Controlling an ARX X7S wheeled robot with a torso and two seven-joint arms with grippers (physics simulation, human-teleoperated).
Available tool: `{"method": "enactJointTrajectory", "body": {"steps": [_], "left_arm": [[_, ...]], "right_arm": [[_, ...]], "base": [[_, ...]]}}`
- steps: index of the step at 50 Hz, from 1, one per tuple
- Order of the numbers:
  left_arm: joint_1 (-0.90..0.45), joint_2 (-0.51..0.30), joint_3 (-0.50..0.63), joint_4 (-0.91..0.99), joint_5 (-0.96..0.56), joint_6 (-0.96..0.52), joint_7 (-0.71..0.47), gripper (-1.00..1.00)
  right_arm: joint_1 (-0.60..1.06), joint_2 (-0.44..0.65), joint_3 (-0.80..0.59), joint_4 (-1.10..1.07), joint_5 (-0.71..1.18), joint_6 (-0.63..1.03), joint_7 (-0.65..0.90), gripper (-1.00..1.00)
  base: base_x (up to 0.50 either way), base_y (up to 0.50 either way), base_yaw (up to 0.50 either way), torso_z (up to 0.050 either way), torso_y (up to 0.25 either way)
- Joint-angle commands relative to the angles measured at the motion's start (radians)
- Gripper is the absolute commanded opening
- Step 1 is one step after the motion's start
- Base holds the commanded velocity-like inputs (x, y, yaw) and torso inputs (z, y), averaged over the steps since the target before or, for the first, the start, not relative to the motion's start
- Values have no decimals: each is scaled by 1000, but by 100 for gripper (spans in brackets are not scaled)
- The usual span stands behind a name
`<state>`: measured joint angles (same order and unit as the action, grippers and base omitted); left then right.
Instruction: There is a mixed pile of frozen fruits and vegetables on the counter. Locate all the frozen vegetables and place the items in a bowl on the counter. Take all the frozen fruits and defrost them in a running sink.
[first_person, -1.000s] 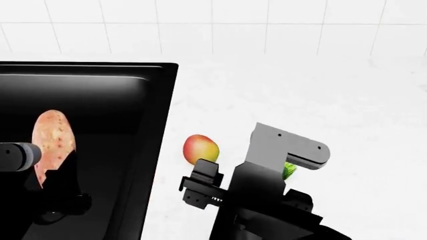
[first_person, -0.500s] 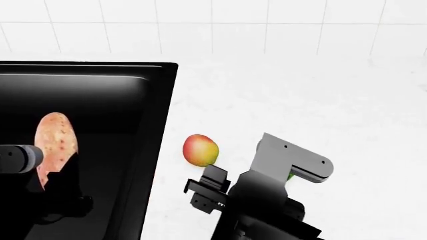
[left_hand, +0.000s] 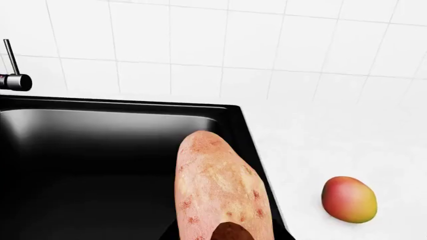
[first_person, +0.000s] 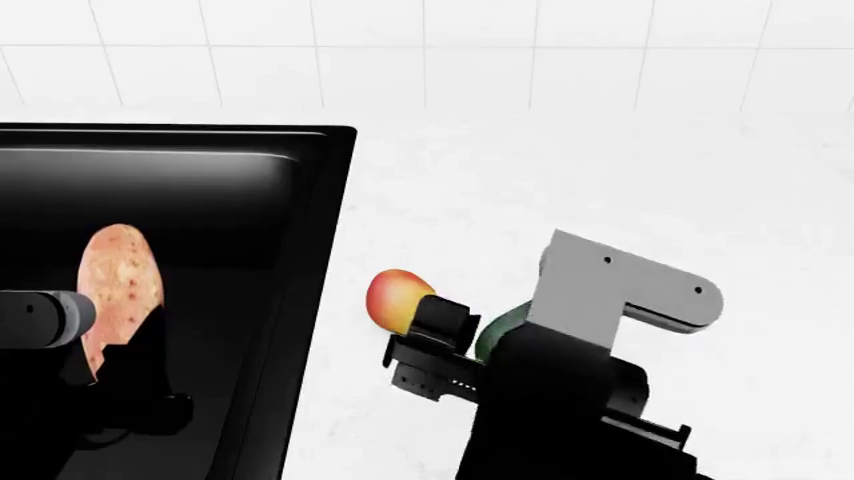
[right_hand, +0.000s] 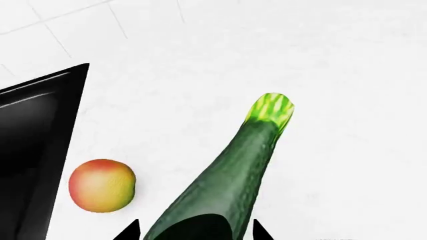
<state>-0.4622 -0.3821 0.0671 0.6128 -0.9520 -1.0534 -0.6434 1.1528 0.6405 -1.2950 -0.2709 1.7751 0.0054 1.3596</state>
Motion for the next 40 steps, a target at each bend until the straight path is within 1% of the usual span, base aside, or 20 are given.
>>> {"method": "enactJointTrajectory", "body": {"steps": [1, 2, 3, 4, 5, 6, 8, 13, 14, 15, 16, 17, 18, 19, 23, 24, 25, 30, 34, 40], "left_arm": [[-64, 5, 27, -7, -8, -17, -25, -100], [-60, 2, 26, -7, -7, -14, -23, -100], [-63, 3, 29, -10, -4, -12, -22, -100], [-63, 1, 25, -5, -11, -16, -25, -100], [-60, -1, 21, 1, -15, -16, -26, -100], [-63, 1, 24, -3, -12, -16, -29, -100], [-61, -1, 22, -2, -12, -16, -31, -100], [-67, -1, 30, -2, -9, -14, -32, -100], [-68, -1, 30, -1, -11, -15, -34, -100], [-68, -1, 30, -4, -10, -20, -41, -100], [-67, 0, 33, -8, -6, -16, -39, -100], [-67, 0, 34, -8, -6, -16, -39, -100], [-68, 0, 32, -6, -10, -19, -42, -100], [-67, -1, 31, -5, -11, -18, -43, -100], [-66, -4, 29, -3, -13, -14, -41, -100], [-66, -4, 31, -4, -11, -12, -40, -100], [-66, -4, 32, -1, -11, -11, -40, -100], [-85, -2, 27, 32, -50, -45, -68, -100], [-93, -8, 16, 49, -71, -59, -83, -100], [-90, -13, 13, 51, -70, -52, -83, -100]], "right_arm": [[9, 135, 59, -204, -70, -33, -151, -100], [6, 155, 74, -228, -124, -61, -124, -100], [22, 157, 71, -225, -128, -41, -178, -100], [20, 168, 81, -217, -133, -53, -191, -100], [72, 186, 47, -203, -147, 42, -212, -100], [75, 209, 52, -223, -212, 33, -261, -100], [70, 237, 55, -231, -217, 29, -306, -100], [103, 302, 53, -253, -183, 85, -358, -100], [73, 324, 76, -249, -91, 23, -231, -100], [115, 331, 78, -256, 2, 95, -340, -100], [174, 333, 55, -286, -71, 189, -320, -100], [206, 329, 42, -311, -94, 246, -347, -100], [213, 336, 49, -345, -116, 246, -388, -100], [213, 347, 52, -352, -141, 242, -389, -100], [239, 392, 44, -344, -130, 304, -470, -100], [234, 410, 51, -354, -140, 291, -516, -100], [247, 428, 45, -357, -140, 322, -512, -100], [246, 489, 55, -388, -136, 317, -533, -100], [221, 533, 70, -413, -156, 261, -528, -100], [203, 542, 62, -445, -180, 261, -516, -100]], "base": [[0, 0, 0, 0, 0], [0, 0, 0, 0, 0], [0, 0, 0, 0, 0], [0, 0, 0, 0, 0], [0, 0, 0, 0, 0], [0, 0, 0, 0, 0], [0, 0, 0, 0, 0], [0, 0, 0, 0, 2], [0, 0, 0, 0, 0], [0, 0, 0, 0, 0], [0, 0, 0, 0, 0], [0, 0, 0, 0, 0], [0, 0, 0, 0, 0], [0, 0, 0, 0, 0], [0, 0, 0, 0, 0], [0, 0, 0, 0, 0], [0, 0, 0, 0, 0], [0, 0, 0, 0, 0], [0, 0, 0, 0, 0], [-7, 0, 0, 0, 2]]}}
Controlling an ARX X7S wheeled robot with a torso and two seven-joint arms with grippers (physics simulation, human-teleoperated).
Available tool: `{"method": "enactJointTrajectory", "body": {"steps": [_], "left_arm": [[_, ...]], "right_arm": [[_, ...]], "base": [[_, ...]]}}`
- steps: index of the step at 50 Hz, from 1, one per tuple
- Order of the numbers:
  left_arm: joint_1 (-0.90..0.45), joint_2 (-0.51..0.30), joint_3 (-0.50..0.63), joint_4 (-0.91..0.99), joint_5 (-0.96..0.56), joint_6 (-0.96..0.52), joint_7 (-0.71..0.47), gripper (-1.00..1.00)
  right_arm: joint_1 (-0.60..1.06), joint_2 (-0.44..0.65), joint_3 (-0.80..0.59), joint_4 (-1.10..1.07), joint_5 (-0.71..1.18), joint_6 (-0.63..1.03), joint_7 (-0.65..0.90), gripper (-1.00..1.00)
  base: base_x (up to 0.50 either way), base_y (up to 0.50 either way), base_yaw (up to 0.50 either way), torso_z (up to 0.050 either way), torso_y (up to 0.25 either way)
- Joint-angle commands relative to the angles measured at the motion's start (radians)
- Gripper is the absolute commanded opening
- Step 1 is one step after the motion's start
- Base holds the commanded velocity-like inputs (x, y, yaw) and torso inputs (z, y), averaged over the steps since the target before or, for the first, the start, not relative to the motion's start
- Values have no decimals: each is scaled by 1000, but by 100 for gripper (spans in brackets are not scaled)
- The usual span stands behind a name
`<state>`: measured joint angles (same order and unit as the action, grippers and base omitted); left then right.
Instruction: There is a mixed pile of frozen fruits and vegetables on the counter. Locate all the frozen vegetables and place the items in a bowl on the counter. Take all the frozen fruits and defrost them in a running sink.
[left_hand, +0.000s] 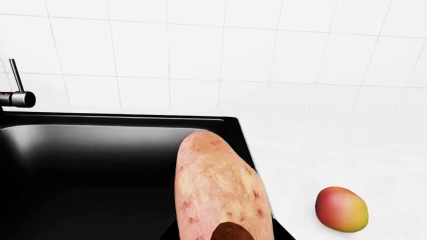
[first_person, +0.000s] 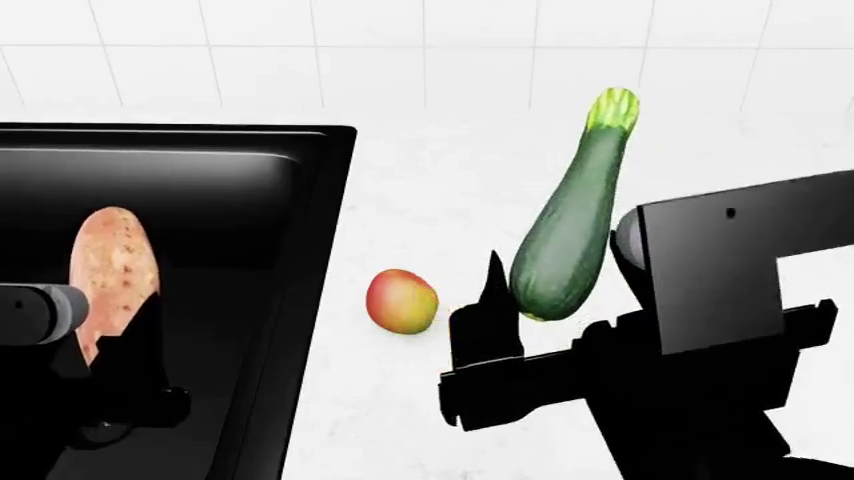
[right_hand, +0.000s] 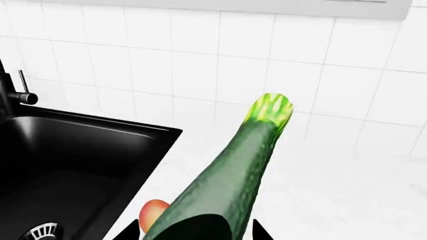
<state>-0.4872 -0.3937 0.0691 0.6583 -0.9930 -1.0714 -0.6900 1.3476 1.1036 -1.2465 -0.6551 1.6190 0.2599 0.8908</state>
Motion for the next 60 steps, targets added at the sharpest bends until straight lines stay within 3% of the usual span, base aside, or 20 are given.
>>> {"method": "enactJointTrajectory", "body": {"steps": [1, 26, 60], "left_arm": [[-65, -1, 13, 3, -27, -32, -36, -100], [-136, -38, -100, 114, -263, -138, -200, -100], [-138, -45, -63, 105, -242, -113, -201, -100]], "right_arm": [[12, 77, 14, -59, -21, 11, -48, -100], [-9, 85, 21, -75, -26, -16, -42, -100], [-44, 76, 16, -90, -81, -32, -30, -100]], "base": [[-62, 0, 0, 0, 0], [-339, 44, 0, 0, 0], [-71, 493, 0, 0, 0]]}}
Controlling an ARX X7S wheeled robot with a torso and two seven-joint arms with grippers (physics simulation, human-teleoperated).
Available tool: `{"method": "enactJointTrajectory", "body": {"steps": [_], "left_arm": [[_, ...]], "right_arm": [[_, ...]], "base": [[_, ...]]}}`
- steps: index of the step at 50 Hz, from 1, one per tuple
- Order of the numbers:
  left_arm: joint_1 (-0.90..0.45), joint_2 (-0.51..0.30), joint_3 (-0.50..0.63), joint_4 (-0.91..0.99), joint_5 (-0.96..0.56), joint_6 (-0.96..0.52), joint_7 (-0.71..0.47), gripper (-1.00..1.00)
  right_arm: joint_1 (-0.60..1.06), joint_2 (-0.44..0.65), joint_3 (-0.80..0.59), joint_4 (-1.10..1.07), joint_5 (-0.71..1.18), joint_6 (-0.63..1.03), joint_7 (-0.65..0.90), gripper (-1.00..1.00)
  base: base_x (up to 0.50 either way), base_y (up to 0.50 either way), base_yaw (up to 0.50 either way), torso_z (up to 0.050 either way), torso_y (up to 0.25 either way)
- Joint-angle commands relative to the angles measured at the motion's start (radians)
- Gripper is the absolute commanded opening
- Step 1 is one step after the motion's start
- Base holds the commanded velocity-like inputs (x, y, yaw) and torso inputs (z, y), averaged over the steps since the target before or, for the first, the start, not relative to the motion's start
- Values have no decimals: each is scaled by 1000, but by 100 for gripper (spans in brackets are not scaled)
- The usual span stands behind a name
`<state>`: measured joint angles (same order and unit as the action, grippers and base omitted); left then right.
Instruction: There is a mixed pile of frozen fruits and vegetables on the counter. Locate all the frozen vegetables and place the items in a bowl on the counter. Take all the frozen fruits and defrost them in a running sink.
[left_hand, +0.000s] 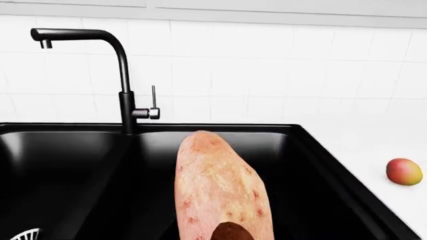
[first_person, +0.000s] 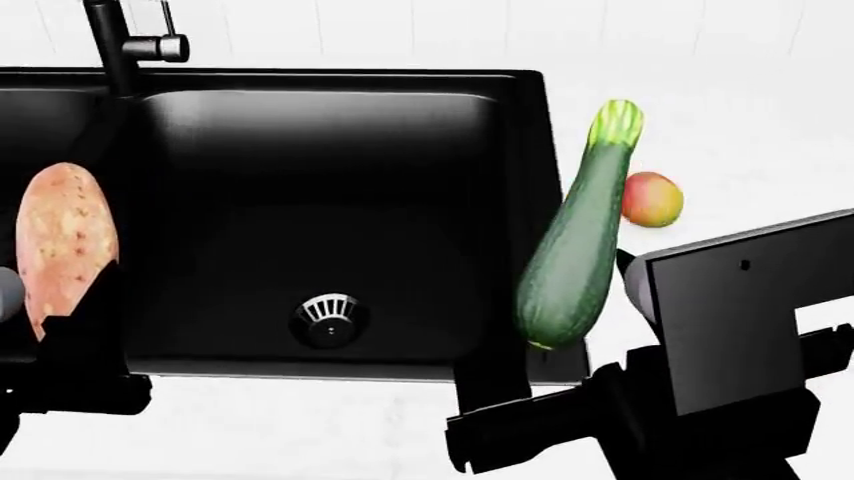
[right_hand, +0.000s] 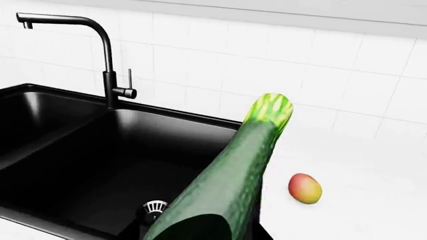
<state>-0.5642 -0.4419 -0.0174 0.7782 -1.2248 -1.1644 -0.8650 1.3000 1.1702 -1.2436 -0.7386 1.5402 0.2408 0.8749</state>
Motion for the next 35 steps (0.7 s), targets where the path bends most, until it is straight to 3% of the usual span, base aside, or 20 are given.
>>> {"method": "enactJointTrajectory", "body": {"steps": [1, 35], "left_arm": [[-63, 0, 18, -12, -13, -18, -30, -100], [-51, -16, 31, -20, -19, 5, -29, -100]], "right_arm": [[3, 9, 14, -7, -2, -15, -14, -100], [-6, 4, 15, 1, -3, -4, -8, -100]], "base": [[0, 500, 0, 0, 0], [-14, 500, 0, 0, 0]]}}
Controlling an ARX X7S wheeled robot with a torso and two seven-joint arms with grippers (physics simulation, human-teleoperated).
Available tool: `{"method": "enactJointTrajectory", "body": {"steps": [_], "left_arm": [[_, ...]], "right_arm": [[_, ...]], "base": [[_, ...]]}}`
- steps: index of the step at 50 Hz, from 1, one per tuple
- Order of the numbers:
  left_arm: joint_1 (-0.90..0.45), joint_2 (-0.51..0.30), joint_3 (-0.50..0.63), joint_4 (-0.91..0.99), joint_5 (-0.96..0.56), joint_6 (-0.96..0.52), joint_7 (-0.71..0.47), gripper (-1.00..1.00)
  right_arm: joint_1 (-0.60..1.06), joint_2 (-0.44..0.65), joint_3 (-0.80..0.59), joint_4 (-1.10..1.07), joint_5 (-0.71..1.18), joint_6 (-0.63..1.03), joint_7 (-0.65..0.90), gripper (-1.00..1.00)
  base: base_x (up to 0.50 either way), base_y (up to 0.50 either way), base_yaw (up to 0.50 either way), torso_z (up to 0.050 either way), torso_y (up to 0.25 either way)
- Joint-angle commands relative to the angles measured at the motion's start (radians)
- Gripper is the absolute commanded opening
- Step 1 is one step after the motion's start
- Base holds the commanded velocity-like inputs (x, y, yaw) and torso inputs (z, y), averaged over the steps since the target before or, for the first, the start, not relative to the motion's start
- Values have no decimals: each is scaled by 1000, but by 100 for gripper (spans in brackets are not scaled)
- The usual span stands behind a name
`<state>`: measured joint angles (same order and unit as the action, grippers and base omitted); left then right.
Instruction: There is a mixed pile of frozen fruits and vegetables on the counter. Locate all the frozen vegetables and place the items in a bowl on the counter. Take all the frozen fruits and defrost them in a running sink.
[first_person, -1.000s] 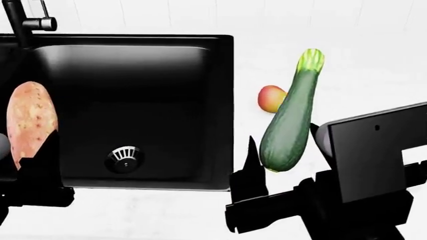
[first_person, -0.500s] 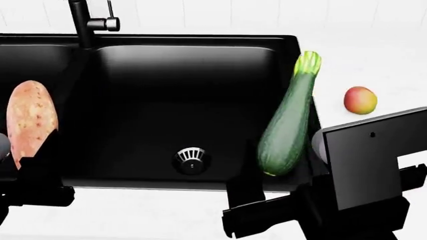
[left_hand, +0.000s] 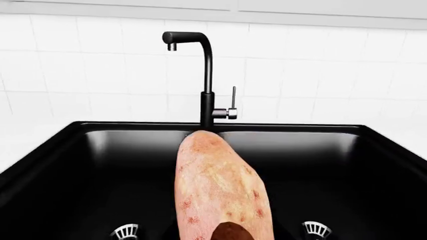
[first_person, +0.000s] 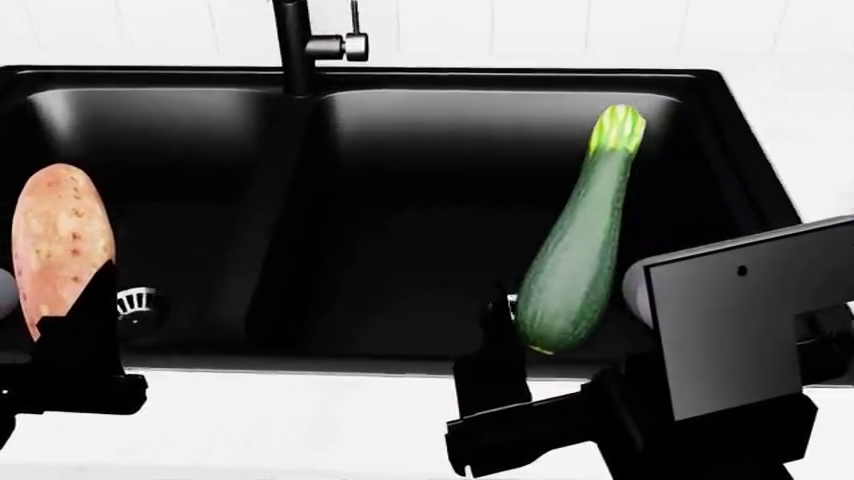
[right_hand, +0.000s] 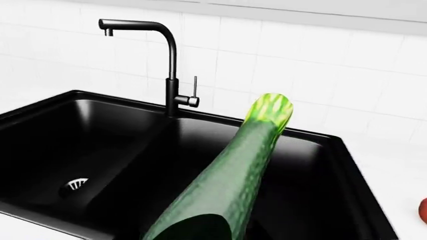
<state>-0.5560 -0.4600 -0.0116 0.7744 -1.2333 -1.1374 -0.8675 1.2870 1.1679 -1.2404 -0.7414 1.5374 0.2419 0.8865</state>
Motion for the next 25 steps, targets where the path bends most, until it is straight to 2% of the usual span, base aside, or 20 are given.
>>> {"method": "enactJointTrajectory", "body": {"steps": [1, 9, 25], "left_arm": [[-59, 3, 28, -17, -10, -22, -27, -100], [-61, 0, 30, -16, -18, -20, -32, -100], [-59, -6, 32, -17, -23, -7, -33, -100]], "right_arm": [[6, 6, 13, 3, 0, -7, -20, -100], [4, 6, 15, -1, 0, -8, -20, -100], [-10, 2, 17, 1, -6, -21, -18, -100]], "base": [[-70, 500, 0, 0, 0], [-84, 500, 0, 1, 1], [-251, 500, 0, 0, 0]]}}
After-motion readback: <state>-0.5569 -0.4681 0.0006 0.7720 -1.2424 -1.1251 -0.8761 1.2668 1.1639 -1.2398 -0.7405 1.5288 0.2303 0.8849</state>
